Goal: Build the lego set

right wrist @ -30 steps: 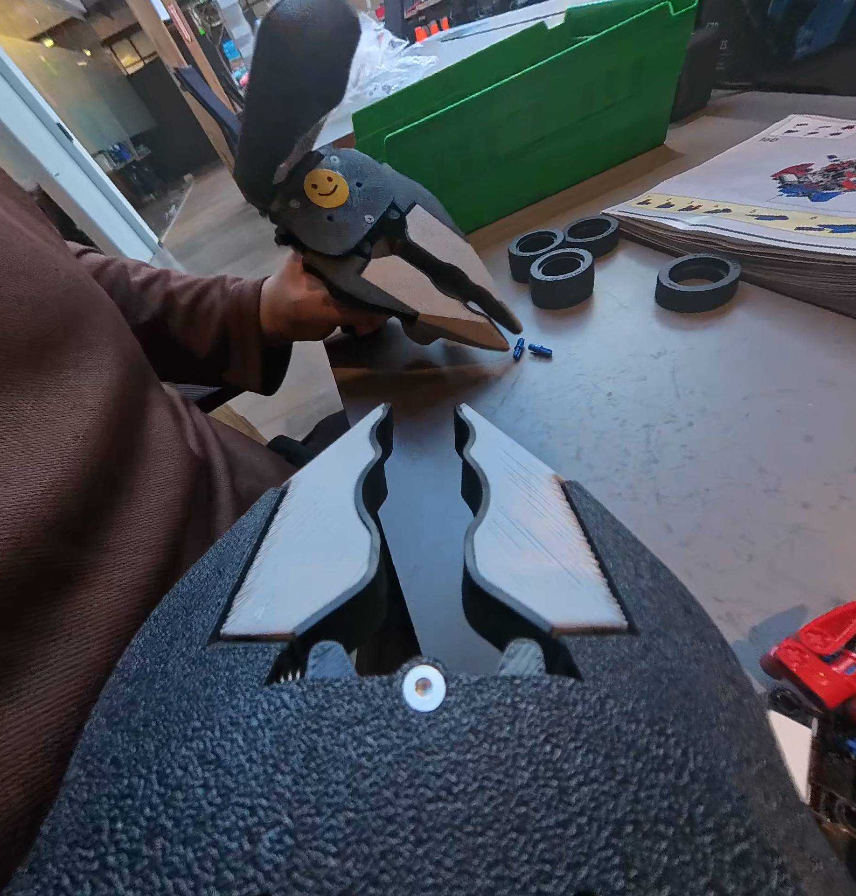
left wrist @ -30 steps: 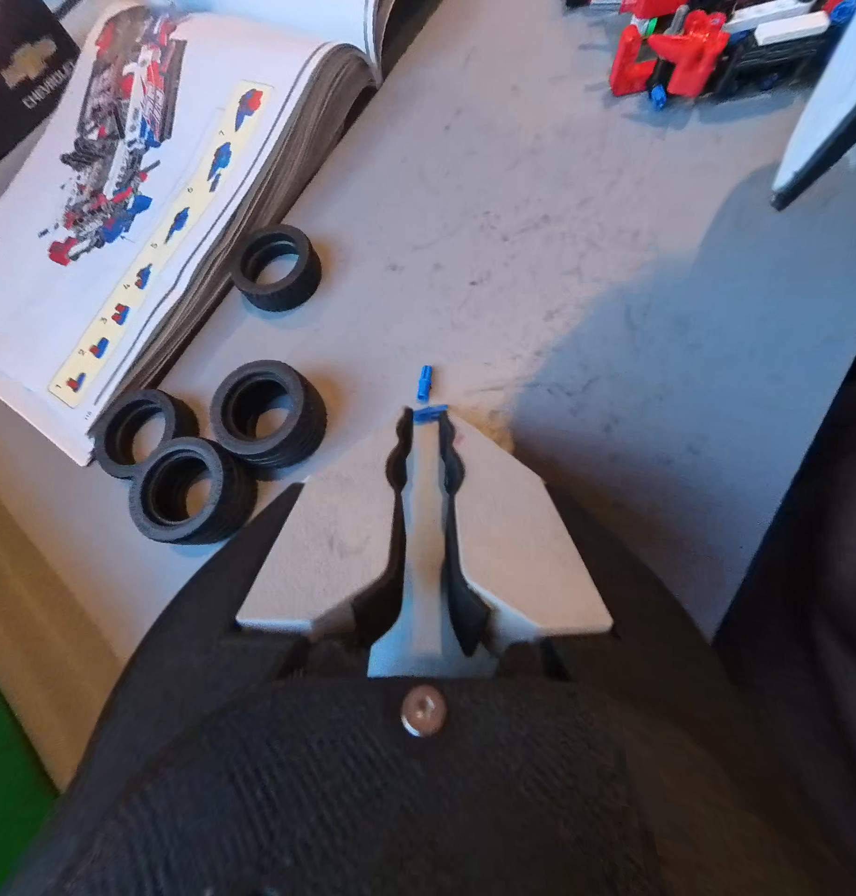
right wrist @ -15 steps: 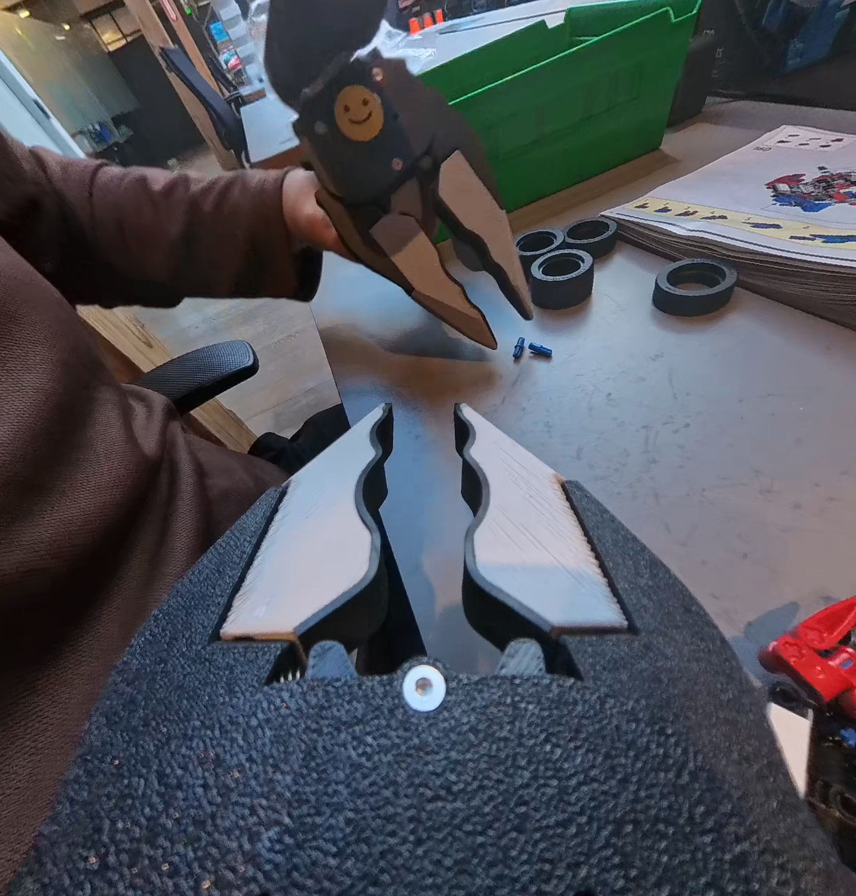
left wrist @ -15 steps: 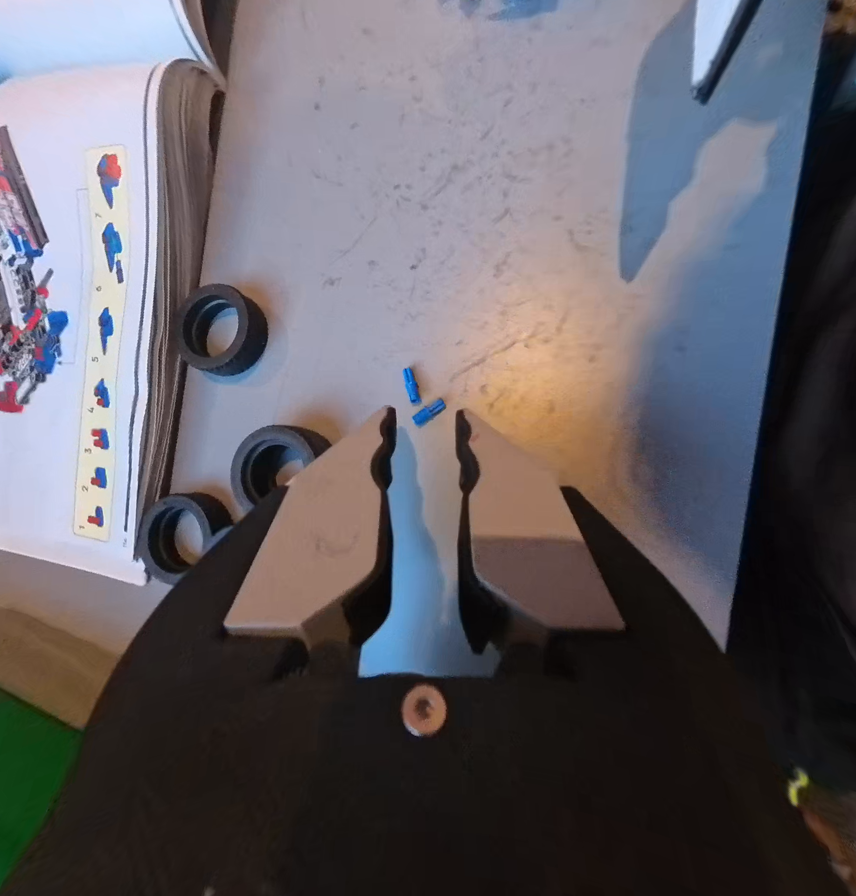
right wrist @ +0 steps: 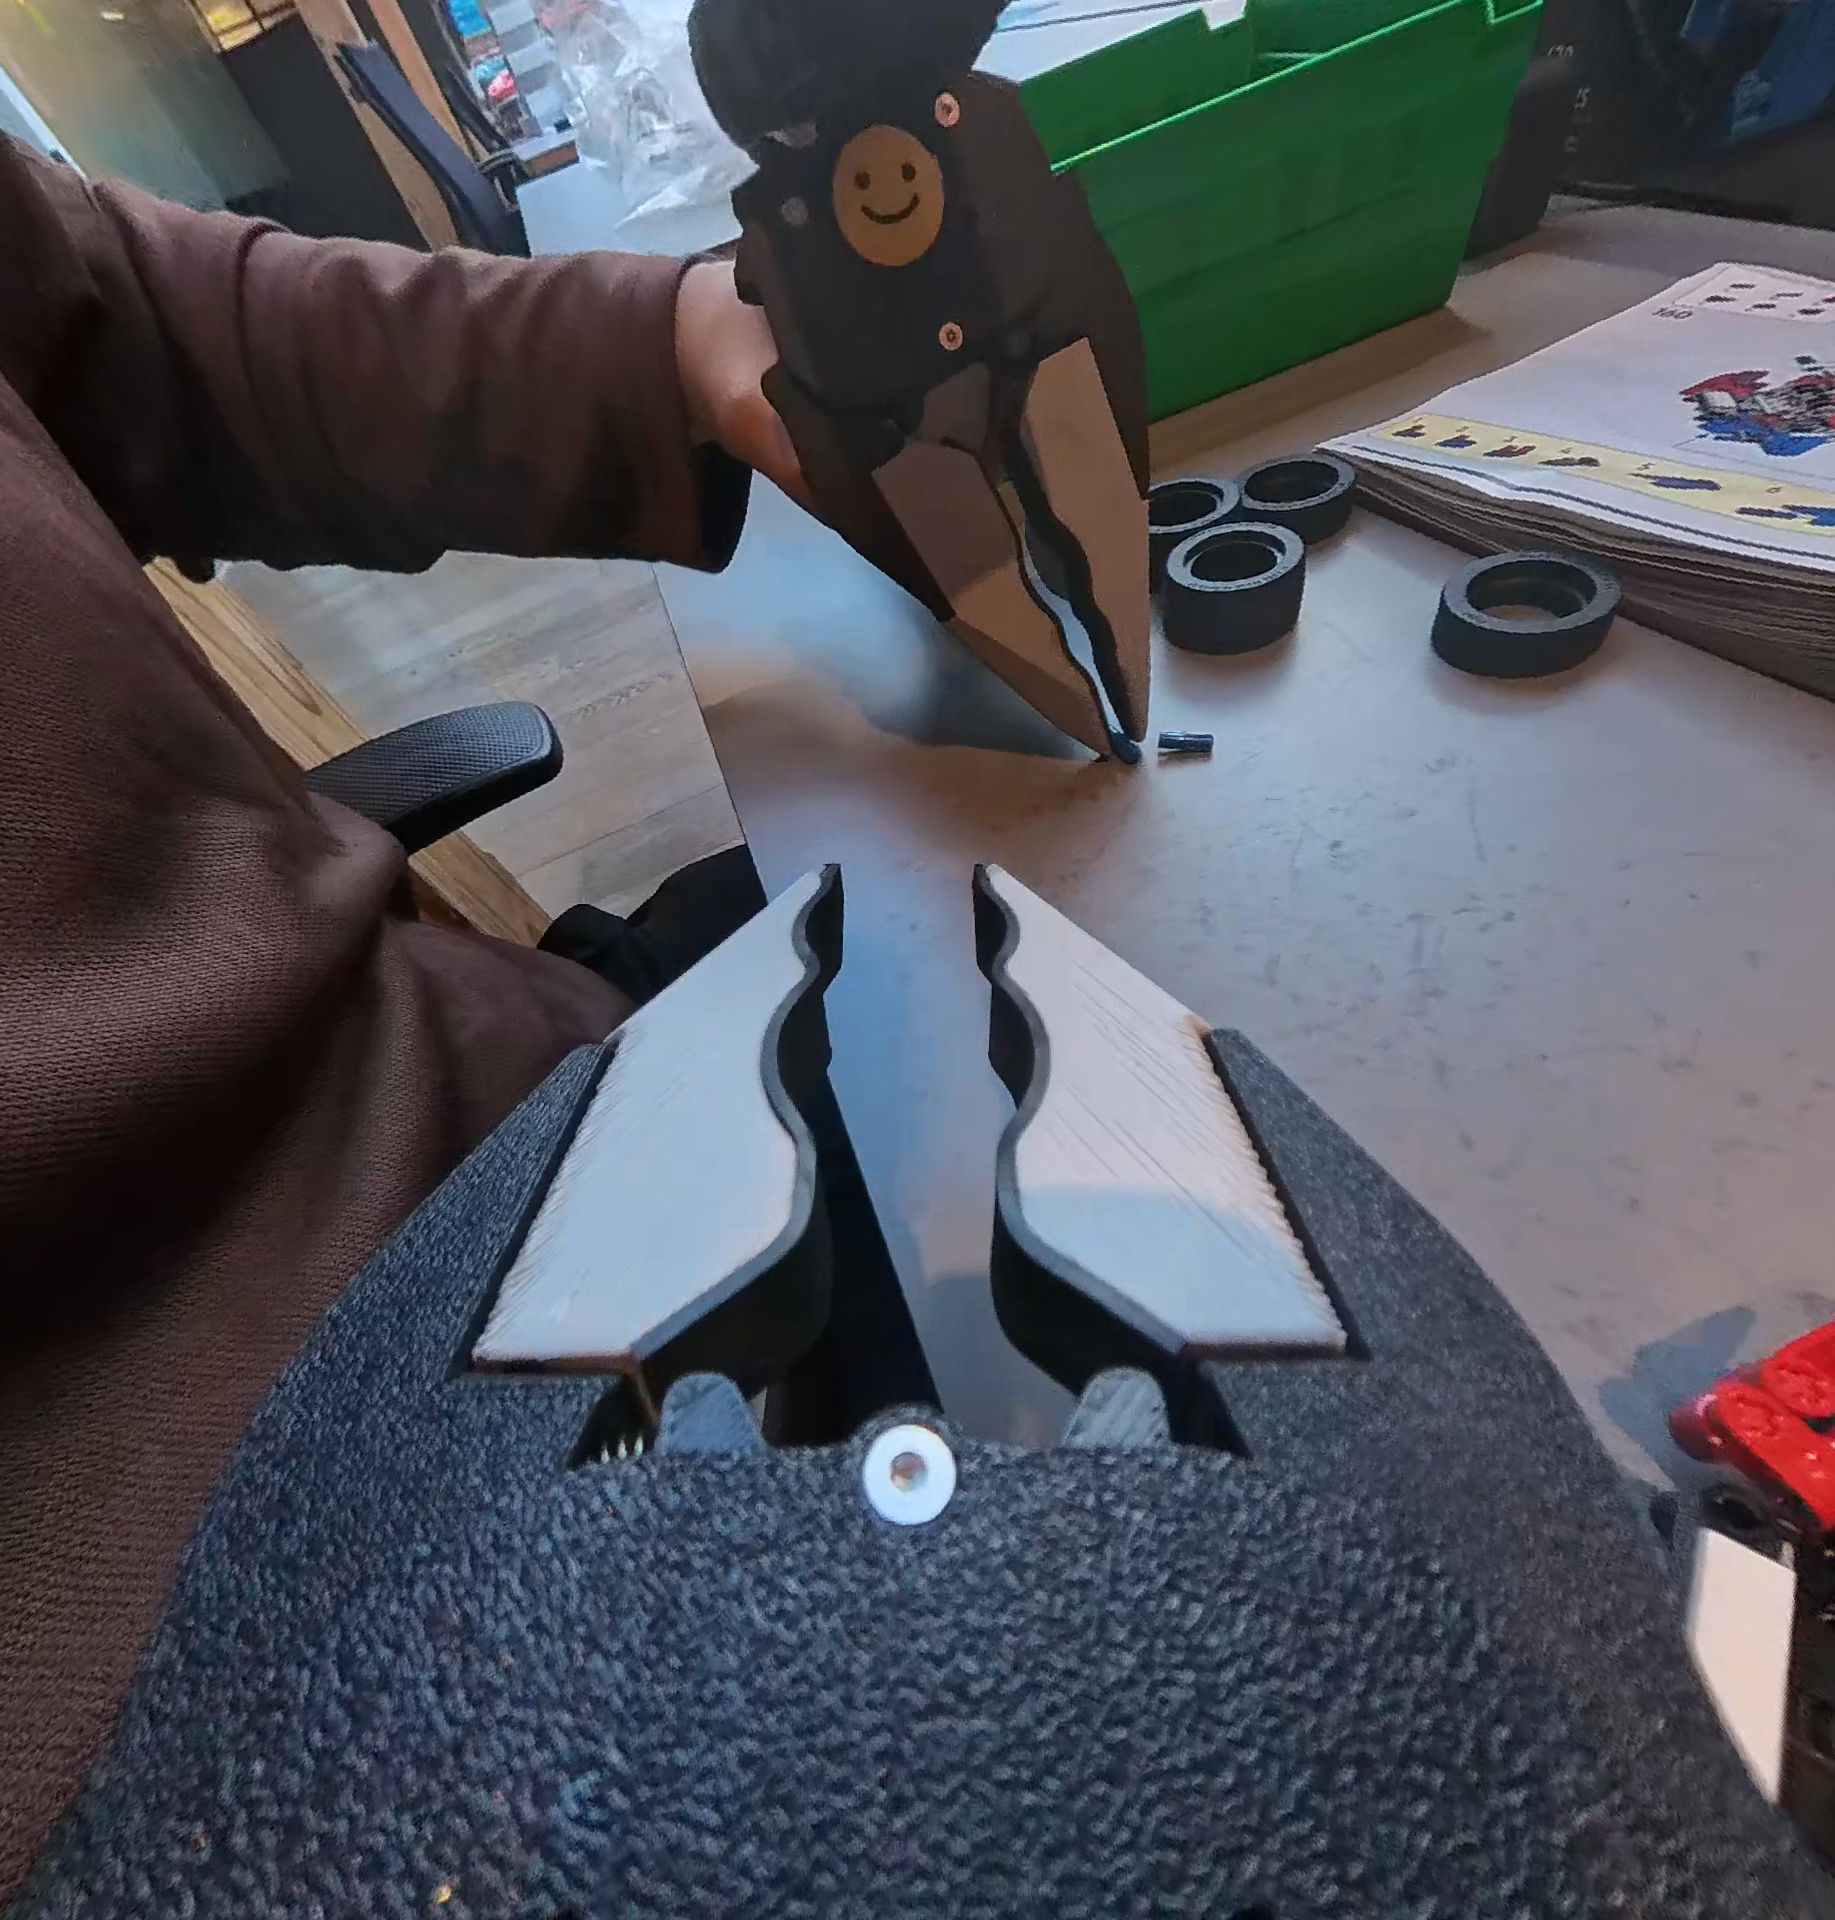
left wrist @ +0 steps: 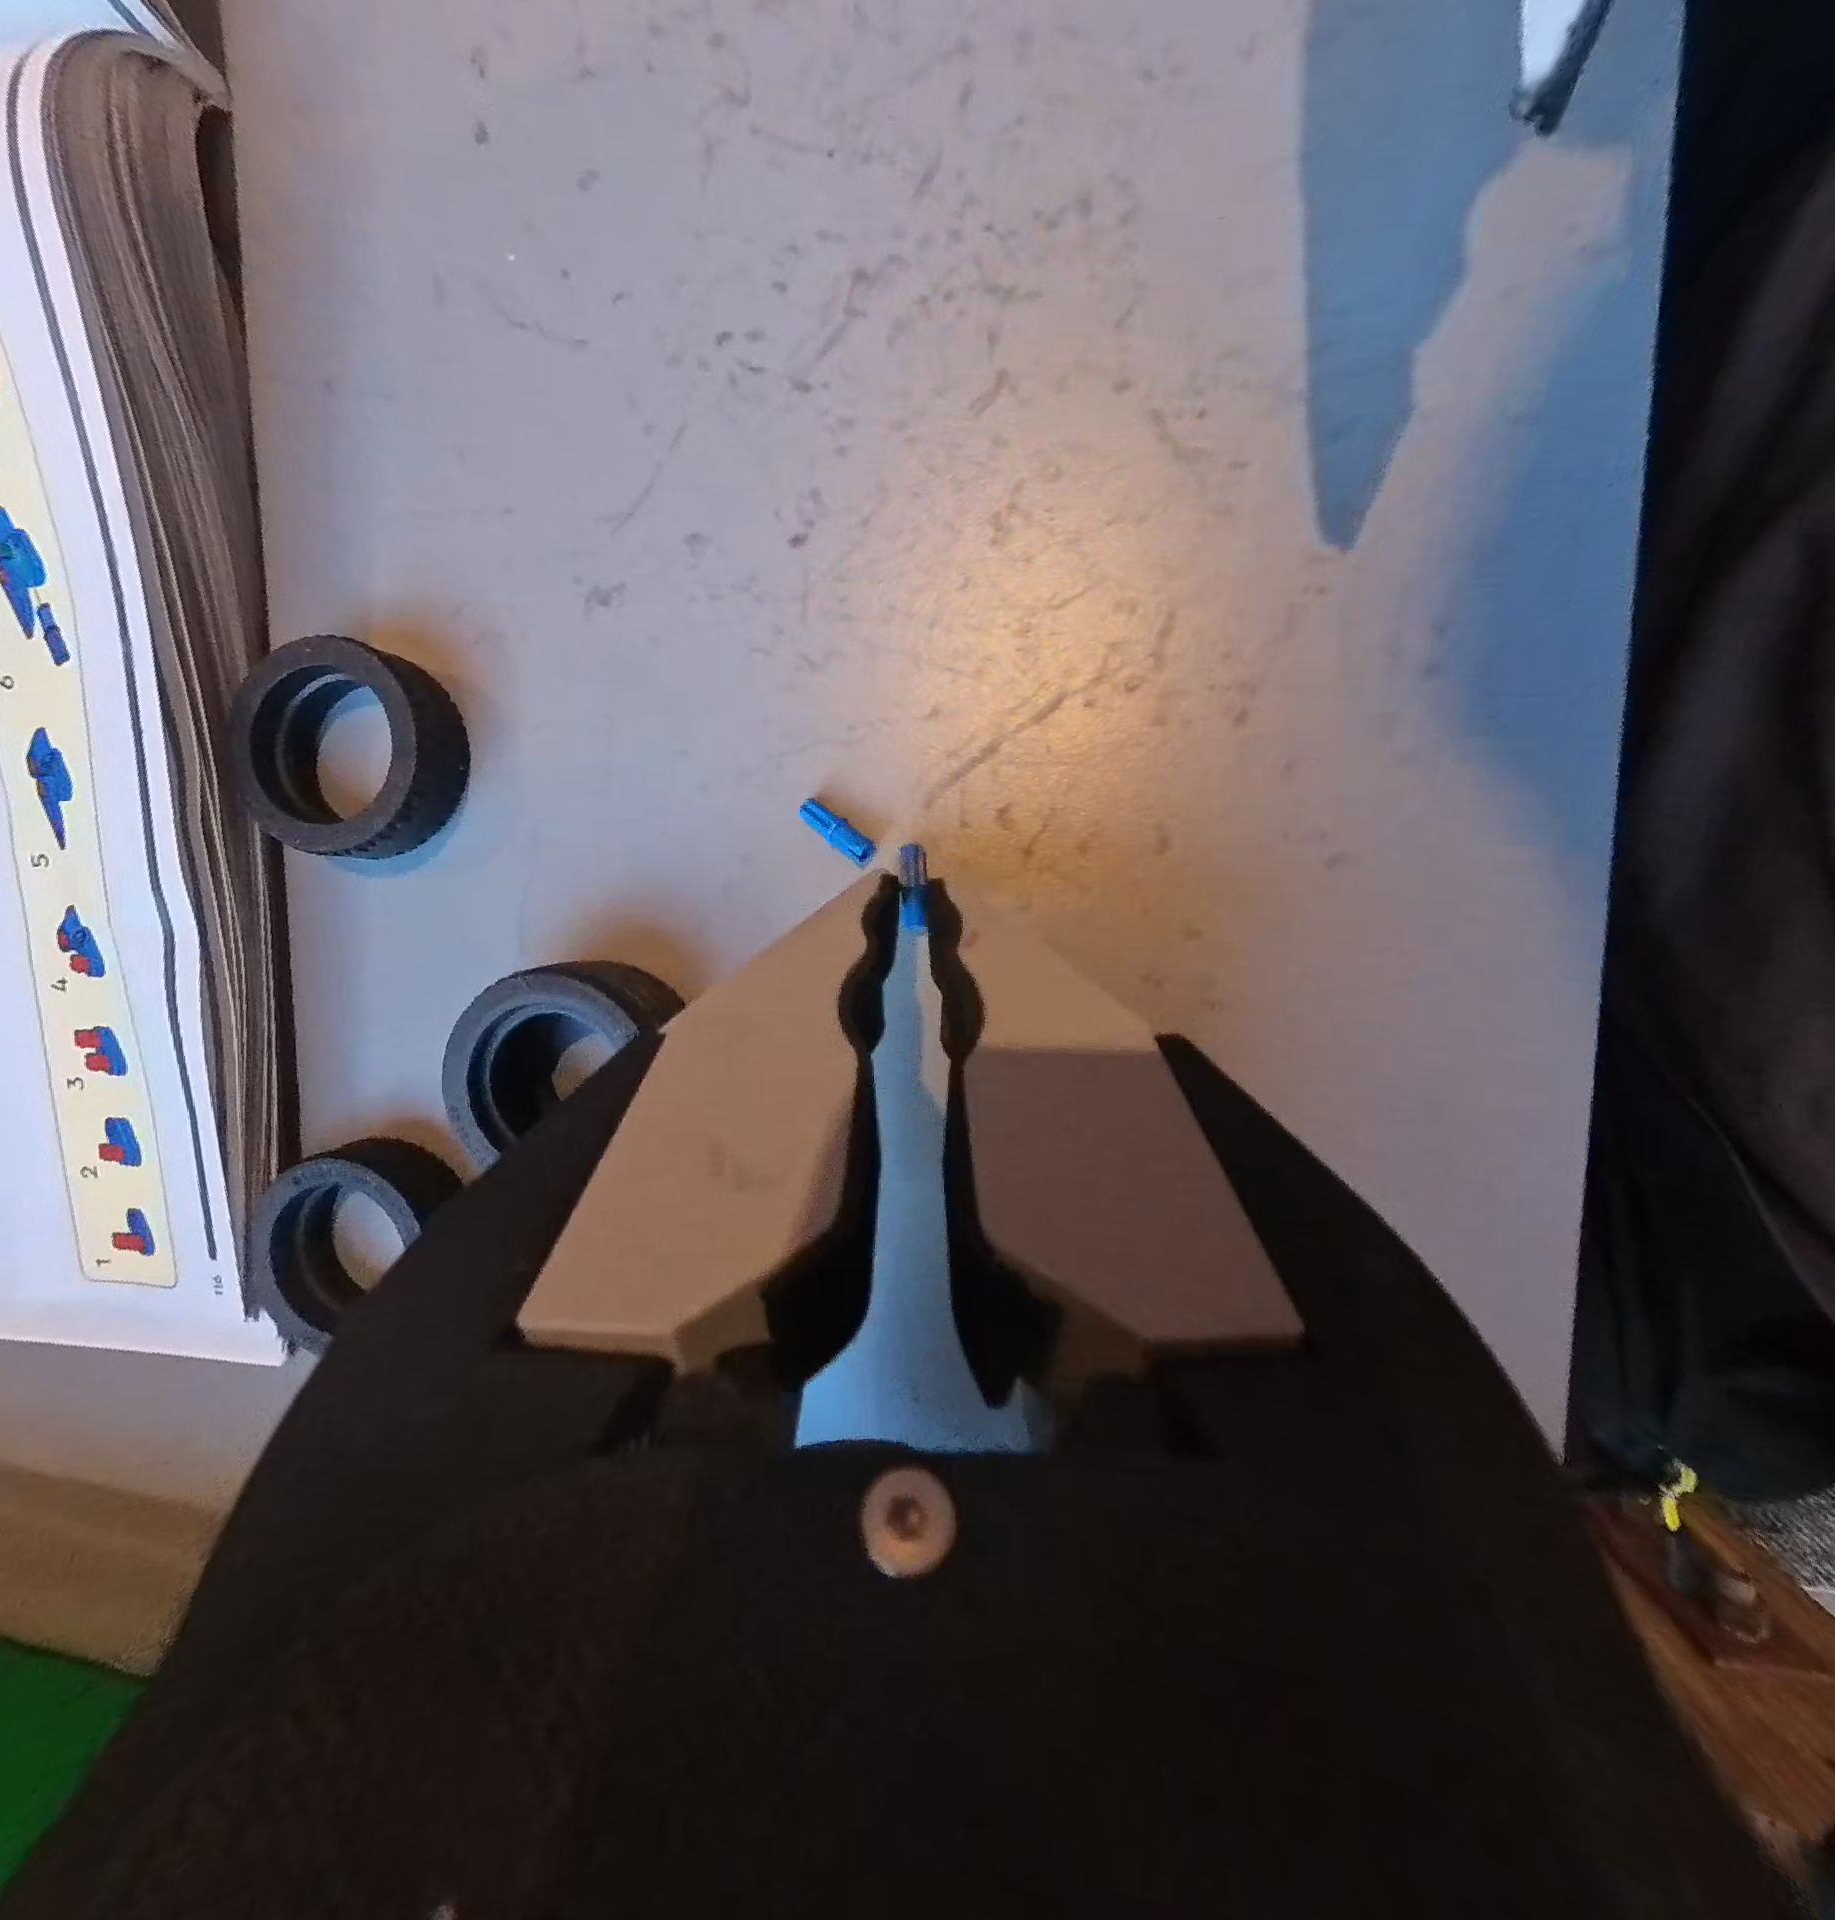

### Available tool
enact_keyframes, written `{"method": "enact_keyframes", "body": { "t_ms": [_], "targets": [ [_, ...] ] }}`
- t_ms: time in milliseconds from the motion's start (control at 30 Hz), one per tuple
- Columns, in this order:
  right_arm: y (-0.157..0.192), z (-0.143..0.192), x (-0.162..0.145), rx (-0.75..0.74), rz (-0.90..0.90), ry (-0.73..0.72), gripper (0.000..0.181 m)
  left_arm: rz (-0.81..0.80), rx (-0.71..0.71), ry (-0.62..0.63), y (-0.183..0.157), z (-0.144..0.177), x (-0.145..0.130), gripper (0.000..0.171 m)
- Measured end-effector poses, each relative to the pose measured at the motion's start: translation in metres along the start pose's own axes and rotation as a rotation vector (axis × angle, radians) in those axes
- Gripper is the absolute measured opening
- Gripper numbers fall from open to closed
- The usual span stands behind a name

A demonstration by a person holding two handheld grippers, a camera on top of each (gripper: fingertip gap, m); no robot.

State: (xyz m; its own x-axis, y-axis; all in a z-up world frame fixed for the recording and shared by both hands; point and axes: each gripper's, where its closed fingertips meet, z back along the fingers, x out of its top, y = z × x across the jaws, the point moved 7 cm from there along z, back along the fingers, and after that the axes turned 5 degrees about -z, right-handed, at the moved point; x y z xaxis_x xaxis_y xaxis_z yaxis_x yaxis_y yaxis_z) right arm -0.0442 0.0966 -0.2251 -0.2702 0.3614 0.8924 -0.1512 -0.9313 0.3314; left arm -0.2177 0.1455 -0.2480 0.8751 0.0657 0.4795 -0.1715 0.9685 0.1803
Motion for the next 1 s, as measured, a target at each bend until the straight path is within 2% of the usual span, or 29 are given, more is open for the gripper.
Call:
{"method": "enact_keyframes", "body": {
  "t_ms": [200,333,467,700,1000],
  "targets": [
    [0.004,-0.001,-0.001,0.009,0.011,0.005,0.025,0.053,0.034,-0.001,-0.001,0.001,-0.001,0.003],
    [0.005,0.000,0.000,0.007,0.012,-0.004,0.025,0.115,0.065,-0.052,-0.008,0.003,0.001,0.003],
    [0.005,0.001,0.001,0.006,0.016,-0.012,0.025,0.164,0.092,-0.139,-0.015,0.006,0.010,0.003],
    [0.009,0.000,0.002,-0.027,0.081,-0.017,0.030,0.187,0.085,-0.200,-0.025,0.002,0.029,0.003],
    [0.010,-0.001,0.001,-0.063,0.132,0.012,0.035,0.309,0.030,-0.156,-0.022,-0.017,0.043,0.003]
  ]
}}
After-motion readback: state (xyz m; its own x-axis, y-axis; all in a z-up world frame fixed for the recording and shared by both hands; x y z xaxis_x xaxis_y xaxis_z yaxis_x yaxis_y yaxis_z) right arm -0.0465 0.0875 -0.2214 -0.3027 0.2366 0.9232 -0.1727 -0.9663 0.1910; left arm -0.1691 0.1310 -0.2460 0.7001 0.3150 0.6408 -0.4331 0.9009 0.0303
